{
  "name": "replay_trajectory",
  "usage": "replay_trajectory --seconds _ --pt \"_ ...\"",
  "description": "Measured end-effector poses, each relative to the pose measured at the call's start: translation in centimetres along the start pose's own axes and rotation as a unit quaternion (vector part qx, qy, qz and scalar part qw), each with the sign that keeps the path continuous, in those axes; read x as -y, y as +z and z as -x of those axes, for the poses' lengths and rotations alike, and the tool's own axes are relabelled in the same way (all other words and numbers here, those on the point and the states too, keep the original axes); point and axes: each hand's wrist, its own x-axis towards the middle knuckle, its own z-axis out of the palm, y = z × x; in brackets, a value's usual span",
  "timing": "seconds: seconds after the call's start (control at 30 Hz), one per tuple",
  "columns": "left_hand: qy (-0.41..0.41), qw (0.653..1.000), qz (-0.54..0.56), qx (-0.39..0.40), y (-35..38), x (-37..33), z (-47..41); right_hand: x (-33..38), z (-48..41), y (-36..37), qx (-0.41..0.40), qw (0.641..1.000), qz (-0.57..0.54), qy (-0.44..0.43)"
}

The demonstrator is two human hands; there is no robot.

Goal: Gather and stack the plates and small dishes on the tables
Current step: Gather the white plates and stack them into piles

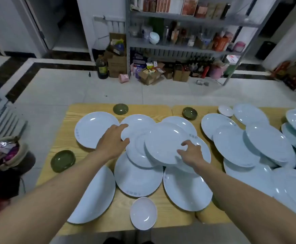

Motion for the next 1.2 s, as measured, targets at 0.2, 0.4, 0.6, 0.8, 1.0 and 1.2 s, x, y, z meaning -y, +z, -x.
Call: replay_trajectory --seconds 0.2,0.4,0.6,0.8,1.0,1.2 --pt "-0.021 1.0 -0.005 0.021 1.3 1.3 0.0 -1.3 -0.1 1.9 -0.09 0.994 0.015 0.053" --pt "-0.018 1.0 -0.009 0.022 1.7 1.6 -0.4 -1.9 -1.2 2.1 -0.078 0.979 -0.135 0.131" --pt "-0.026 0.999 -0.01 0.021 1.8 1.8 -0.6 -2.8 -1.5 2.2 -0.094 0.966 -0.2 0.131" --pt "-0.029 0.999 -0.005 0.026 1.9 2.5 -0.3 -2.7 -1.1 1.3 -0.082 0.947 -0.289 0.11" --pt "-0.038 0.999 0.02 0.014 1.0 3.2 -0.6 -0.1 -0.1 0.6 -0.091 0.943 -0.314 0.057" --pt "-0.091 0.992 0.081 -0.037 -0.5 5.3 -0.5 5.1 -0.1 1.7 -0.08 0.906 -0.416 0.016"
